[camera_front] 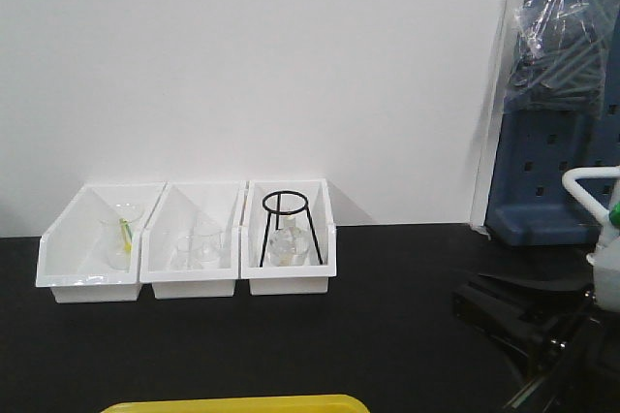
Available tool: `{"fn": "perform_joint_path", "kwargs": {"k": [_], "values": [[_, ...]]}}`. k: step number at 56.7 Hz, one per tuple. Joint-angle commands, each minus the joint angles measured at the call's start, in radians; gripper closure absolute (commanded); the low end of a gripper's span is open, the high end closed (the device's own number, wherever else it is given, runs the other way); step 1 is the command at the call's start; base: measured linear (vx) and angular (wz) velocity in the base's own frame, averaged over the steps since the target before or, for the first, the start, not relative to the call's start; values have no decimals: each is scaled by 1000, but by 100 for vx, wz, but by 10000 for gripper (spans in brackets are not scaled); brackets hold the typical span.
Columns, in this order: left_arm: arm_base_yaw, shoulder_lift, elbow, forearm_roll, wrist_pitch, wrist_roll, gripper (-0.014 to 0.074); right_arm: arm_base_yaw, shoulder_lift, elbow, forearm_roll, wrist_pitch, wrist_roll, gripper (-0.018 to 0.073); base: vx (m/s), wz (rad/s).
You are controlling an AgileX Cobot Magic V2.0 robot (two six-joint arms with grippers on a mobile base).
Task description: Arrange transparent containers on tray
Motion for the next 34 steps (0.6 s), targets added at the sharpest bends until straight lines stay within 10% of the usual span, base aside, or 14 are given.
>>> {"fn": "perform_joint_path", "kwargs": {"k": [1, 22, 34], "values": [[-6, 4, -28, -13, -69, -2, 600, -5, -12, -29, -21, 25, -10, 572, 0, 0], [3, -19, -28, 14, -71, 2, 599, -5, -12, -29, -21, 25, -10, 572, 0, 0], [168, -175, 69, 66, -112, 28, 600, -5, -12, -29, -21, 25, -10, 572, 0, 0]]}}
